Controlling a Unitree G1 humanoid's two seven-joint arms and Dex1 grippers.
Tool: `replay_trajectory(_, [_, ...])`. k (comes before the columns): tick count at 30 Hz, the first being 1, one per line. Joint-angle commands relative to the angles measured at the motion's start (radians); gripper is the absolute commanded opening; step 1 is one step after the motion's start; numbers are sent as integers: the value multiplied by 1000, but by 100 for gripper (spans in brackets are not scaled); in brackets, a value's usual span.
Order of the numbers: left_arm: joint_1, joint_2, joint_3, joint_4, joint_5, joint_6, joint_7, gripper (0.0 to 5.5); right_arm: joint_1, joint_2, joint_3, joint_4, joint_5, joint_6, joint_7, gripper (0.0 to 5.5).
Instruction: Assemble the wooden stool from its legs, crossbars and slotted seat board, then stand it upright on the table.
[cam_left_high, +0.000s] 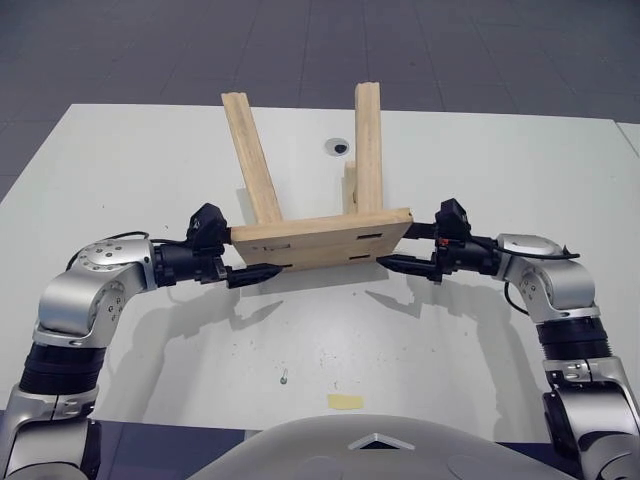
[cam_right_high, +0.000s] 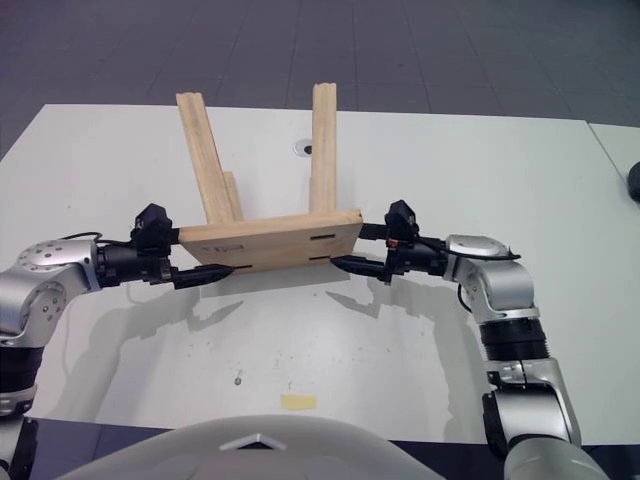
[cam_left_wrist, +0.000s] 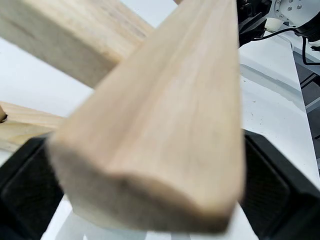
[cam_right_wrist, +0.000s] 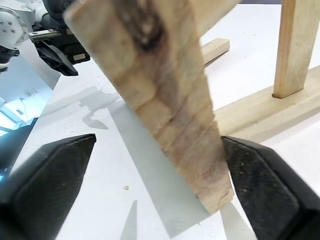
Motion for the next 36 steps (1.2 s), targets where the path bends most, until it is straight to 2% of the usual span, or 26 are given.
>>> replay_trajectory(1, [13, 5, -6, -11, 11, -4, 0, 391, -3, -5, 14, -19, 25, 41, 7, 381])
replay_trajectory(7, [31, -6, 50, -1, -57, 39, 3, 295, 26, -13, 22, -55, 62, 123, 8, 289])
replay_trajectory(8, [24, -14, 63, -12, -84, 64, 9, 284, 27, -12, 17, -68, 87, 158, 8, 269])
replay_trajectory(10, [3, -42, 97, -39, -171, 152, 35, 280, 35, -15, -2, -112, 156, 247, 11, 263])
replay_trajectory(13, [-19, -101, 169, -93, -335, 298, 118, 274, 18, 22, -112, -168, 358, 457, -49, 263])
replay_trajectory(15, [-52, -154, 228, -125, -471, 374, 227, 262, -28, 94, -248, -173, 575, 607, -187, 263])
replay_trajectory(17, [-101, -228, 286, -140, -613, 397, 418, 245, -66, 152, -338, -185, 824, 644, -378, 261])
replay_trajectory(21, [-222, -324, 324, -122, -865, 291, 842, 204, -128, 234, -362, -211, 1191, 458, -764, 247])
replay_trajectory(24, [-314, -389, 322, -79, -982, 177, 1156, 174, -194, 326, -395, -218, 1248, 305, -1029, 223])
replay_trajectory(28, [-361, -433, 341, -57, -1035, 78, 1387, 140, -242, 394, -407, -242, 1288, 168, -1274, 192])
replay_trajectory(35, [-381, -490, 395, 23, -1043, -29, 1697, 137, -253, 484, -392, -315, 1300, 18, -1519, 70])
replay_trajectory(36, [-381, -499, 391, 22, -1044, -41, 1729, 137, -255, 485, -394, -312, 1287, 9, -1527, 91])
